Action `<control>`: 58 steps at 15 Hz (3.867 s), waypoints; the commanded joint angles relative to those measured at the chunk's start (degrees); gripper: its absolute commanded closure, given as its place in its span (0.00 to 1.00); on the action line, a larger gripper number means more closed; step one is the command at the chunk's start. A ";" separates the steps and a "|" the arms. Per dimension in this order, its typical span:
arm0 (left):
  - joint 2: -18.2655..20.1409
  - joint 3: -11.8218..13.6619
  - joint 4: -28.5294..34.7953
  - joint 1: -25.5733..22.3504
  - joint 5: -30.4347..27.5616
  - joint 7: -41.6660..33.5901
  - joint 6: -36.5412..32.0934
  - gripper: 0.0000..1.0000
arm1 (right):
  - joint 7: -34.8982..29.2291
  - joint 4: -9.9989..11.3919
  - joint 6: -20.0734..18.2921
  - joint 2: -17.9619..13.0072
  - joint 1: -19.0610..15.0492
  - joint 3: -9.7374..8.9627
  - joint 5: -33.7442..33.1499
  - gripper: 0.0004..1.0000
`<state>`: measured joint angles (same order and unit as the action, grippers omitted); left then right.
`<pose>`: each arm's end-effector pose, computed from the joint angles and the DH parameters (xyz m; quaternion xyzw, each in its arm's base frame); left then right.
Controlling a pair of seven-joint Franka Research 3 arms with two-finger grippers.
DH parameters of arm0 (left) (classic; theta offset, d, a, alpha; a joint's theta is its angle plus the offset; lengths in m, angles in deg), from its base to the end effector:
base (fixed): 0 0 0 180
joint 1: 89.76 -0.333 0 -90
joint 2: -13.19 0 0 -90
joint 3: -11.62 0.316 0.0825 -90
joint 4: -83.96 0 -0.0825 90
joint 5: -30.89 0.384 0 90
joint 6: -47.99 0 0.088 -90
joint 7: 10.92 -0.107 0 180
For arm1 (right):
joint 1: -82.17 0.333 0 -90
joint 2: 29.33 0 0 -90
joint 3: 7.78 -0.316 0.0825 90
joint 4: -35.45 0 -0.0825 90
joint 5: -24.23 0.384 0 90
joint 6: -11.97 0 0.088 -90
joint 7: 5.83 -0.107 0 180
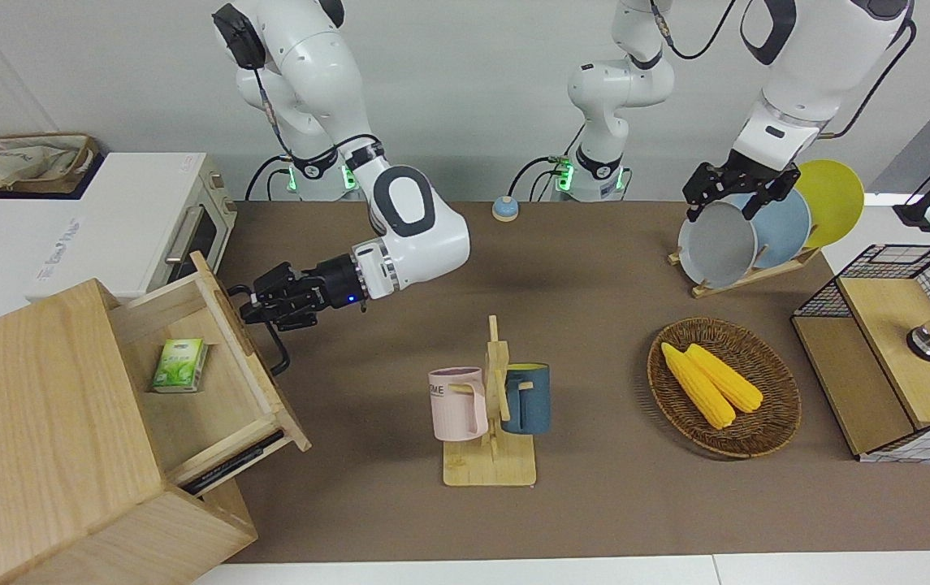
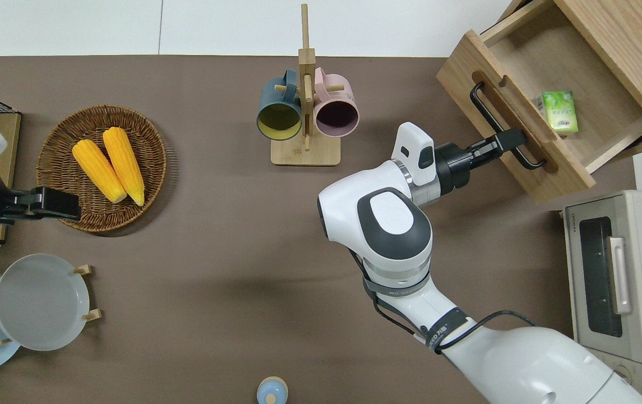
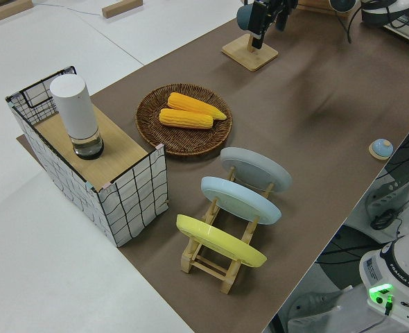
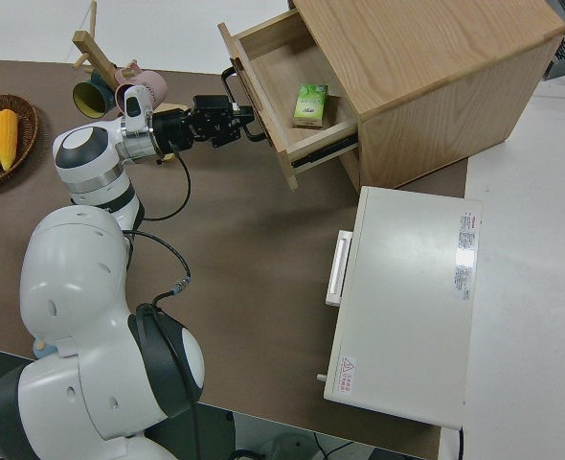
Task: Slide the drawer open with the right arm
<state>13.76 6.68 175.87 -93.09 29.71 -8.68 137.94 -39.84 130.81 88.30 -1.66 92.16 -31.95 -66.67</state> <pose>0.5503 -0.0179 0.6142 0.9999 0.0056 -0.0125 0.0095 0.6143 0.2141 0.4012 0.7159 0.1172 0.1327 0.6753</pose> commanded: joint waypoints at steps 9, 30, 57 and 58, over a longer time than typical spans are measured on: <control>0.57 0.28 0.28 0.35 0.65 -0.40 -0.74 0.00 | 1.22 0.27 -12.34 -2.54 2.58 -6.33 4.68 0.76; 0.57 0.28 0.28 0.35 0.65 -0.40 -0.65 0.00 | 1.22 -0.17 -17.18 -3.51 4.43 -9.58 10.04 0.01; 0.57 0.28 0.28 0.35 0.65 -0.40 -0.65 0.00 | 26.45 -0.27 16.49 -31.45 -28.70 -1.24 91.76 0.01; 0.57 0.28 0.28 0.26 0.65 -0.40 -0.65 0.00 | 26.88 0.00 16.49 -31.81 -29.31 -1.15 92.65 0.01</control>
<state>13.77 6.68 175.87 -93.09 29.71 -8.68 137.94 -15.29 127.71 102.87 -30.84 65.70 -33.37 21.61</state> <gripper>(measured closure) 0.000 0.009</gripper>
